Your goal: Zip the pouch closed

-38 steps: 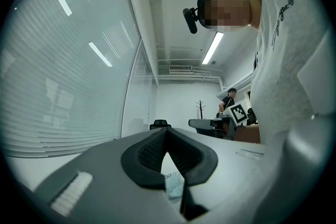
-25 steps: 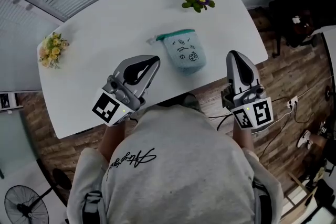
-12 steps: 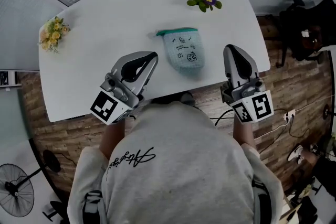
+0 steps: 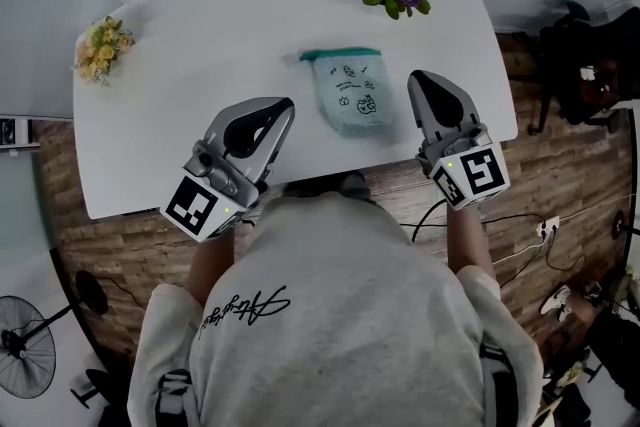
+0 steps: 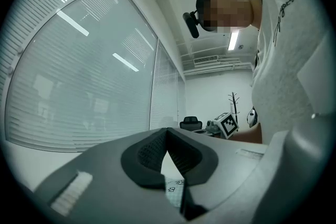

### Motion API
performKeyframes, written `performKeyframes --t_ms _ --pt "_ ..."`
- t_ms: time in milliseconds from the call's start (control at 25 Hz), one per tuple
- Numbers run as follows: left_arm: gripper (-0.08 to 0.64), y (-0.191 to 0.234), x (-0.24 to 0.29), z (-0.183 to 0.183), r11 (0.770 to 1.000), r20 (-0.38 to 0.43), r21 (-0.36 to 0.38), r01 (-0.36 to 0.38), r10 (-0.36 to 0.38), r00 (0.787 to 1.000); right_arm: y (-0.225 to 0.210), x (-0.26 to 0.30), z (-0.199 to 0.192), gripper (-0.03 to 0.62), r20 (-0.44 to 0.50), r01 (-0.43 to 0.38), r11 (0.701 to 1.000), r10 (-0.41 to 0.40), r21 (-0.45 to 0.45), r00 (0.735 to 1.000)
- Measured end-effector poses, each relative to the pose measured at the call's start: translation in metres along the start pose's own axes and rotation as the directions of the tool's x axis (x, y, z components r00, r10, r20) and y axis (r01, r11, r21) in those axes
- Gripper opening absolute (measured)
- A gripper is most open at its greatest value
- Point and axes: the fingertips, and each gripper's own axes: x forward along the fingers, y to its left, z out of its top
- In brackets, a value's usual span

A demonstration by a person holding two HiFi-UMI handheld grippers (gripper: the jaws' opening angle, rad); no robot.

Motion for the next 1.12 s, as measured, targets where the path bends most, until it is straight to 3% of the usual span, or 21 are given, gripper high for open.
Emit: performKeyframes --t_ms 240,400,1120 --pt "-0.002 0.003 -0.006 0.002 1.000 -0.003 0.004 -0.021 0.021 1.000 -0.002 0.020 -0.033 0.072 -0.130 -0.055 0.998 0.051 -0.022 0.990" --pt "-0.002 0.005 -0.007 0.006 1.000 0.000 0.014 -0.026 0.026 1.000 -0.001 0.032 -0.051 0.075 -0.191 -0.079 0.996 0.068 -0.050 0.979" --pt "-0.002 0.010 -0.009 0.006 1.000 -0.007 0.010 -0.027 0.027 1.000 -0.014 0.081 -0.118 0.160 -0.440 -0.132 0.990 0.099 -0.045 0.892"
